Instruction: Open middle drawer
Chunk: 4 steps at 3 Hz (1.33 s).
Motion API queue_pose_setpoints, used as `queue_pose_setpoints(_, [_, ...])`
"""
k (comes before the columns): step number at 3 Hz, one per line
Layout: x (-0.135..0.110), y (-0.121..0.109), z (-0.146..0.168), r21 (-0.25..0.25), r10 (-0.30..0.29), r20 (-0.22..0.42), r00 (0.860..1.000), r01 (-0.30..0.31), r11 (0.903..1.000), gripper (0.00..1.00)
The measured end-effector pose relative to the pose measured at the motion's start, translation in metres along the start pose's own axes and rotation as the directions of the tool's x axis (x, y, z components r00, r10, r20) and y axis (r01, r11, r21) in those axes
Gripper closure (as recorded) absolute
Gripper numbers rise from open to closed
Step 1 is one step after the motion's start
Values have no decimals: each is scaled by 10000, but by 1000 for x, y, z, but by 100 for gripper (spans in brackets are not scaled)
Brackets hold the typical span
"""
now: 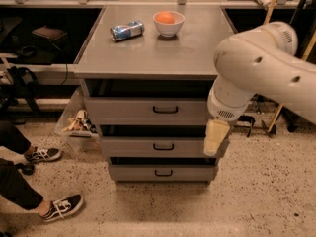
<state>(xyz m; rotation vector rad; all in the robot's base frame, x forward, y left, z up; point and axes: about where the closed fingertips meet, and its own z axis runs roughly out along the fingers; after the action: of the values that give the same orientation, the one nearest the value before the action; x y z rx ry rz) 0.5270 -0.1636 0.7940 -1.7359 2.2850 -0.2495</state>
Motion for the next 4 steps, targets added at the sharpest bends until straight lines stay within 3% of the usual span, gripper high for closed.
queue_pose_setpoints(1, [3, -3, 3, 73, -47, -131, 9999, 48, 10000, 0])
queue_pose_setpoints(2, [9, 8, 15, -276, -177, -43, 9998, 175, 9995, 0])
queue_pose_setpoints(3, [34, 38, 72, -1439, -23, 630, 9980, 114, 9895, 0])
queue_pose_setpoints(4, [54, 62, 166, -2559, 278, 1165, 9928, 29, 9667, 0])
